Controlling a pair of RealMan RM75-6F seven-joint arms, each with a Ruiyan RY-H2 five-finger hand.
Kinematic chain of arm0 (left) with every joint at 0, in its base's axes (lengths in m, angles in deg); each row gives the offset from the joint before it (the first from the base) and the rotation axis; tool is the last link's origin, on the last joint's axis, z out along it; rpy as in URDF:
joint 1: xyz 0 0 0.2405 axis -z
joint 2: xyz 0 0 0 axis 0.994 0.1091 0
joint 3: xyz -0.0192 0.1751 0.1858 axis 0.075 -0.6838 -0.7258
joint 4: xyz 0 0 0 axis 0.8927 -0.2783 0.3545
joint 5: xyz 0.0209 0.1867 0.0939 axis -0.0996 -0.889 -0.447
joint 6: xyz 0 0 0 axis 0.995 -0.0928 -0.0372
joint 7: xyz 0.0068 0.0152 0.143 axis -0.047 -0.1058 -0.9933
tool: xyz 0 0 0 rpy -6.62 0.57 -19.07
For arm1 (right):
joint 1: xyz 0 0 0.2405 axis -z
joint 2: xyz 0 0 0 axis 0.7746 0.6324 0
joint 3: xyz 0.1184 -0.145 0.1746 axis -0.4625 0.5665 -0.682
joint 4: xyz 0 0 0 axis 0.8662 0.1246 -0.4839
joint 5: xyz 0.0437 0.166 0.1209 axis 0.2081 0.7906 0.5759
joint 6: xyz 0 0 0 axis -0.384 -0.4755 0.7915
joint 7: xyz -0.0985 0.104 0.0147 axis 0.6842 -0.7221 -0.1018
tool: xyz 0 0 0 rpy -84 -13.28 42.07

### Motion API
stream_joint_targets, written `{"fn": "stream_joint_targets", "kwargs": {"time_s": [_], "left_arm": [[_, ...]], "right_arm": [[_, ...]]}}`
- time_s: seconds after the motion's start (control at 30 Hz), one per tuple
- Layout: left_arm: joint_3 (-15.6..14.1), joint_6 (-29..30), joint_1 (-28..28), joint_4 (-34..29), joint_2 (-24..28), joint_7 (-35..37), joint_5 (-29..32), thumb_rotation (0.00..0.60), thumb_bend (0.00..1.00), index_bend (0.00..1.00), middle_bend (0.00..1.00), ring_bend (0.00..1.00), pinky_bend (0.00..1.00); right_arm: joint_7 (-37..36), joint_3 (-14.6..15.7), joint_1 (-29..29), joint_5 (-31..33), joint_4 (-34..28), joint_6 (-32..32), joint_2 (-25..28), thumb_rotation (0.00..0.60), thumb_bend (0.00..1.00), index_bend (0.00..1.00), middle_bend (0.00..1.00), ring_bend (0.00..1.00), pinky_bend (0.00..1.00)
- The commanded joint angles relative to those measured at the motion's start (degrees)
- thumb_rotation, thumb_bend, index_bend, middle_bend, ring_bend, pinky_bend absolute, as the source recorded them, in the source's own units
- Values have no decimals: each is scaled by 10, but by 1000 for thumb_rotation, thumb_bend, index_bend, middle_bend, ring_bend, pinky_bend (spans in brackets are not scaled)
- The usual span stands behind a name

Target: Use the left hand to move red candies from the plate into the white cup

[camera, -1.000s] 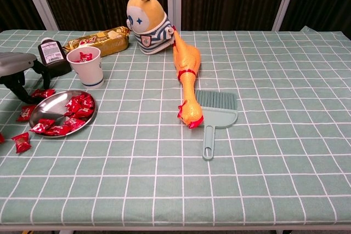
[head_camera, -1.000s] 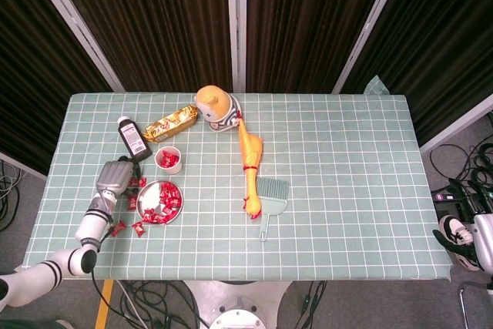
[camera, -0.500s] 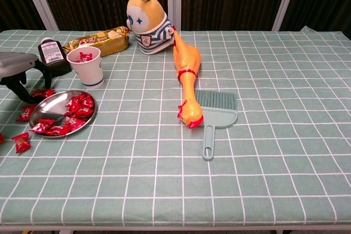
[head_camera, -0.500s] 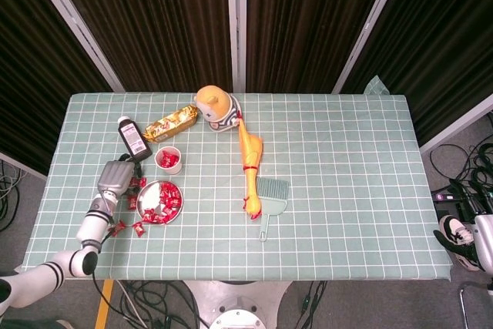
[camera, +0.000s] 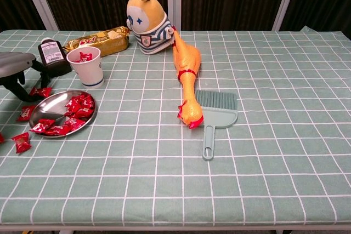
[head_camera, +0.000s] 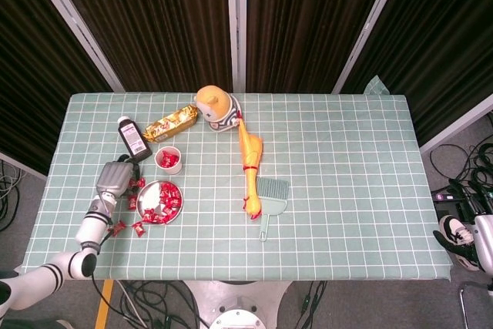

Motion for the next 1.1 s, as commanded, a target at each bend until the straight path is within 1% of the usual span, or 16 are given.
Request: {"fn": "stream_joint_targets", "kwargs": {"time_s": [0.03, 0.1, 0.33, 0.47, 0.6, 0.73, 0.93, 1.1], "left_arm": [[4, 14, -7, -17, 13, 7, -5, 600, 341, 618, 281, 171, 399], [8, 32, -14, -40, 30, 10, -9, 600, 345, 617, 282, 171, 400], [27, 121, -38, -144, 96, 12, -41, 600, 348, 616, 282, 171, 399], [42, 140, -32, -188, 118, 16, -59, 600, 347, 614, 282, 171, 394], [56, 124, -8, -207, 121, 20, -66, 600, 347, 612, 282, 172, 393], [68, 91, 27, -186, 102, 8, -57, 600, 348, 612, 282, 171, 393], [73, 42, 67, -157, 73, -22, -21, 600, 346, 611, 282, 171, 392], [68, 16, 83, -144, 61, -46, 7, 600, 346, 601, 282, 171, 393]], "right_arm": [[0, 0, 0, -1, -1, 0, 0, 600, 101, 100, 240, 80, 336], [0, 0, 0, -2, 0, -1, 0, 600, 101, 100, 240, 80, 336], [-3, 0, -2, -7, 1, -1, -2, 600, 101, 100, 240, 80, 336], [-5, 1, -2, -7, 3, -1, -2, 600, 101, 100, 240, 80, 336], [-7, 0, -2, -8, 4, -3, -3, 600, 101, 100, 240, 80, 336], [-10, 1, -1, -5, 8, -2, -3, 600, 101, 100, 240, 80, 336], [-16, 0, 1, 2, 15, -2, -5, 600, 101, 100, 240, 80, 336], [-20, -1, 0, 5, 19, 2, -6, 600, 101, 100, 240, 80, 336]]}}
